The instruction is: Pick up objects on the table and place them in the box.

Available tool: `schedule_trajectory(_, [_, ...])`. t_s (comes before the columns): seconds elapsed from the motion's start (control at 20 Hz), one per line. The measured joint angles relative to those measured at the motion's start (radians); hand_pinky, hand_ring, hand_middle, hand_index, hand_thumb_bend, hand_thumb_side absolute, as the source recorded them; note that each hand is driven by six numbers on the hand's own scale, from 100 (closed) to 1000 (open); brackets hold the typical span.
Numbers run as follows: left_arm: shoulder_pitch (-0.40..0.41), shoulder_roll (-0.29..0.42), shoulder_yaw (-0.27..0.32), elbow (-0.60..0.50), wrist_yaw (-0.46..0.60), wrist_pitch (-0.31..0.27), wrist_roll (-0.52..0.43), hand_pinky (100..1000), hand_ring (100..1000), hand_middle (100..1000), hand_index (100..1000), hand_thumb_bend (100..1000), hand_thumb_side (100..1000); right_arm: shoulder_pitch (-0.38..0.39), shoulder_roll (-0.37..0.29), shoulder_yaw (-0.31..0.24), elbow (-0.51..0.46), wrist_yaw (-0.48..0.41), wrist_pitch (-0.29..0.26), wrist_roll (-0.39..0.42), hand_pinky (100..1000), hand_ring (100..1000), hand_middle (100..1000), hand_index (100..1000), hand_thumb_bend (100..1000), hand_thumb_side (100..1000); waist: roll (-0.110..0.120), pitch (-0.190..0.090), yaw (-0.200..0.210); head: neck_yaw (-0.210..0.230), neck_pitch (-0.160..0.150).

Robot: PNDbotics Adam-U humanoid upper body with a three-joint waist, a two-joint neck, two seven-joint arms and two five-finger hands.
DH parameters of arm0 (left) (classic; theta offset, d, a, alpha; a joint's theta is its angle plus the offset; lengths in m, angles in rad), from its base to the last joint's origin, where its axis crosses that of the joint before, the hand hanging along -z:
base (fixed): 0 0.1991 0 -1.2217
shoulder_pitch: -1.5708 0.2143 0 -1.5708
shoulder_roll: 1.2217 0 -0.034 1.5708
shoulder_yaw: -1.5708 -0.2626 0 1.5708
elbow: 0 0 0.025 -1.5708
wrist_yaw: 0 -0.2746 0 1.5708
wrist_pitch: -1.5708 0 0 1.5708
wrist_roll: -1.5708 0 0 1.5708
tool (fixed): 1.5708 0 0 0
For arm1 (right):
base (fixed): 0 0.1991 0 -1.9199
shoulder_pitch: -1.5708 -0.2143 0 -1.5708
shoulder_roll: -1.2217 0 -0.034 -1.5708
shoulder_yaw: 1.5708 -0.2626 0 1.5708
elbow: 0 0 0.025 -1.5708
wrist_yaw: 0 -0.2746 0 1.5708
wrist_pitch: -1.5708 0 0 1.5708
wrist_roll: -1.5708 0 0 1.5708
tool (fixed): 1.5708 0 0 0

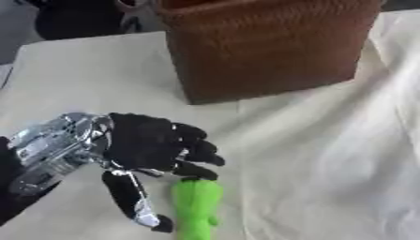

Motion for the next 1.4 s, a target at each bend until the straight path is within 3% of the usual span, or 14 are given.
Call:
schedule_trajectory(0.4, [-0.019, -0.016, -0.031, 0.007, -0.143, -0.084, 0.084, 1000, 1000, 1000, 1000, 583, 874, -0.005, 0.0, 0.001, 0.0, -0.009, -0.005, 0.003, 683, 596, 699, 590, 100, 1000, 0.0, 0.0, -0.003, 0.001, -0.008])
schedule_trajectory(0.65, [-0.033, -0.035, -0.058, 0.051, -0.213, -0.118, 0.118, 1000, 1000, 1000, 1000, 544, 847, -0.009, 0.0, 0.004, 0.0, -0.013, -0.008, 0.003, 682, 597, 699, 590, 100, 1000, 0.002, 0.001, -0.008, 0.004, -0.009])
schedule_trajectory(1.4, [-0.056, -0.073, -0.123, 0.142, -0.324, -0.206, 0.206, 1000, 1000, 1000, 1000, 462, 782, -0.013, 0.0, 0.006, 0.0, -0.024, -0.011, -0.009, 682, 602, 699, 592, 100, 1000, 0.008, 0.005, -0.027, 0.014, -0.017])
